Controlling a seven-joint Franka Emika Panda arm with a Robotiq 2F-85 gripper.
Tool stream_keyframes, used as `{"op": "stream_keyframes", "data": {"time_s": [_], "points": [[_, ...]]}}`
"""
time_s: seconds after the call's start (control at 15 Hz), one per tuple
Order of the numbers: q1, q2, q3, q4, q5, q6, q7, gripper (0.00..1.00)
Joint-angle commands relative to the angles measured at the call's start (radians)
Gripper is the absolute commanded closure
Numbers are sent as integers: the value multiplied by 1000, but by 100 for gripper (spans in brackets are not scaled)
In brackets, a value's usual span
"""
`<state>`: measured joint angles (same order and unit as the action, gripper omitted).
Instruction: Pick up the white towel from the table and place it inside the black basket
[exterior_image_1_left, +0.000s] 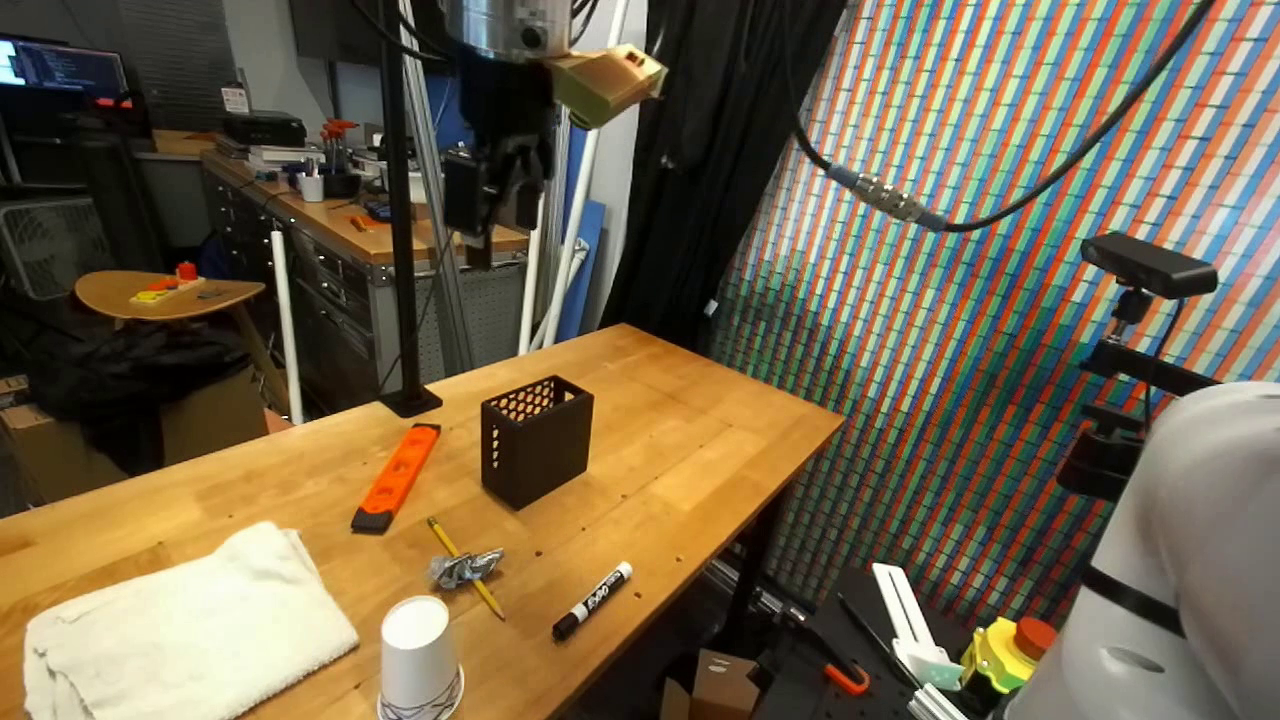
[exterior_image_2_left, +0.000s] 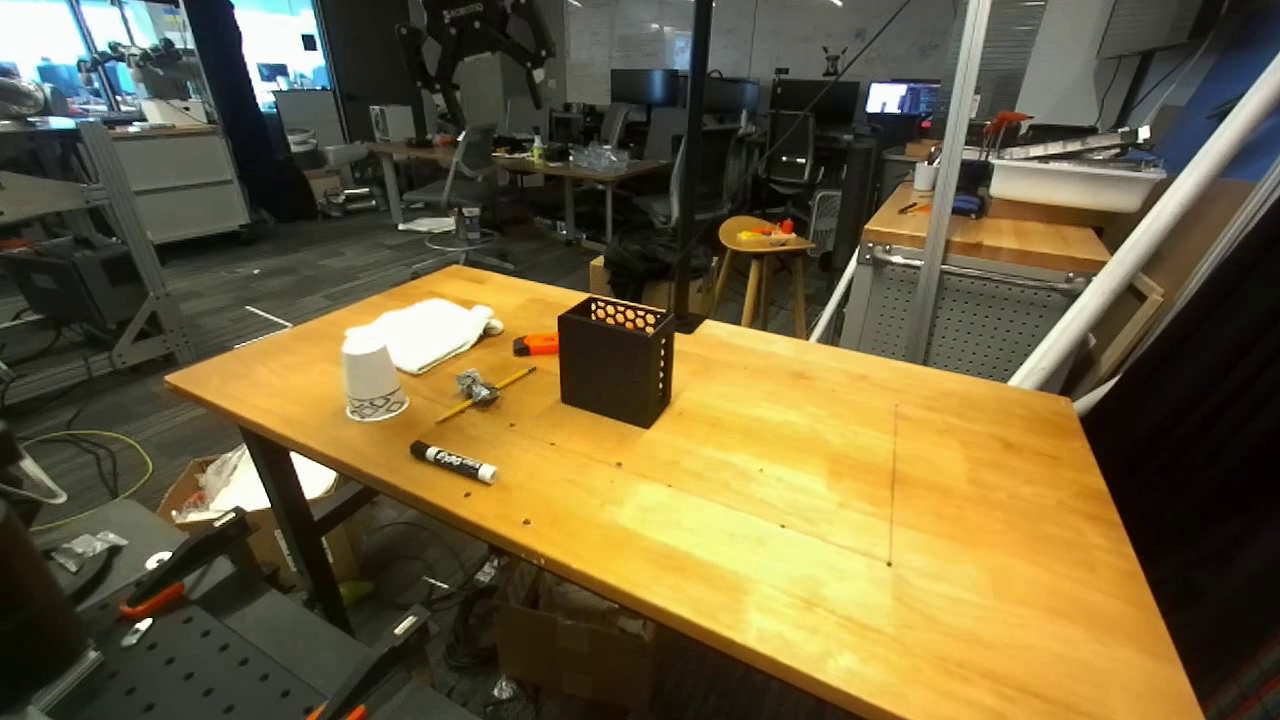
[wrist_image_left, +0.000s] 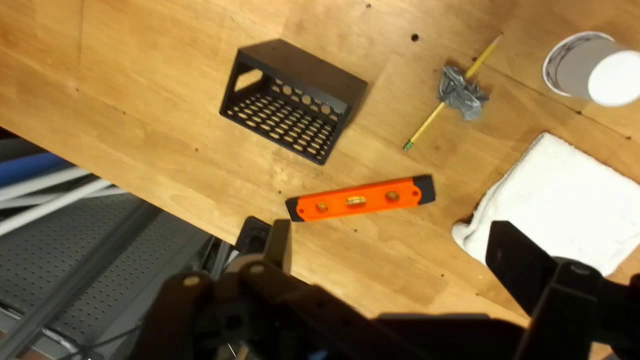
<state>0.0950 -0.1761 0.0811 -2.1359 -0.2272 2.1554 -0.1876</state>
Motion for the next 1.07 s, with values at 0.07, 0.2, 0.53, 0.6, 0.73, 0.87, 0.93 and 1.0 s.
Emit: {"op": "stream_keyframes", "data": {"time_s": [0.07, 0.2, 0.53, 0.6, 0.73, 0.87, 0.93, 1.0], "points": [[40, 116, 37, 101, 61, 87, -1, 0], [59, 158, 59, 111, 75, 130, 2, 0], [102, 261, 111, 134, 49, 233, 13, 0], [112, 292, 121, 144, 41, 258, 10, 0], [130, 347, 135, 172, 18, 283, 5, 0], [149, 410, 140, 210, -11, 302, 9, 0], [159, 442, 142, 233, -21, 306, 8, 0], [173, 485, 139, 260, -47, 315, 19, 0]]}}
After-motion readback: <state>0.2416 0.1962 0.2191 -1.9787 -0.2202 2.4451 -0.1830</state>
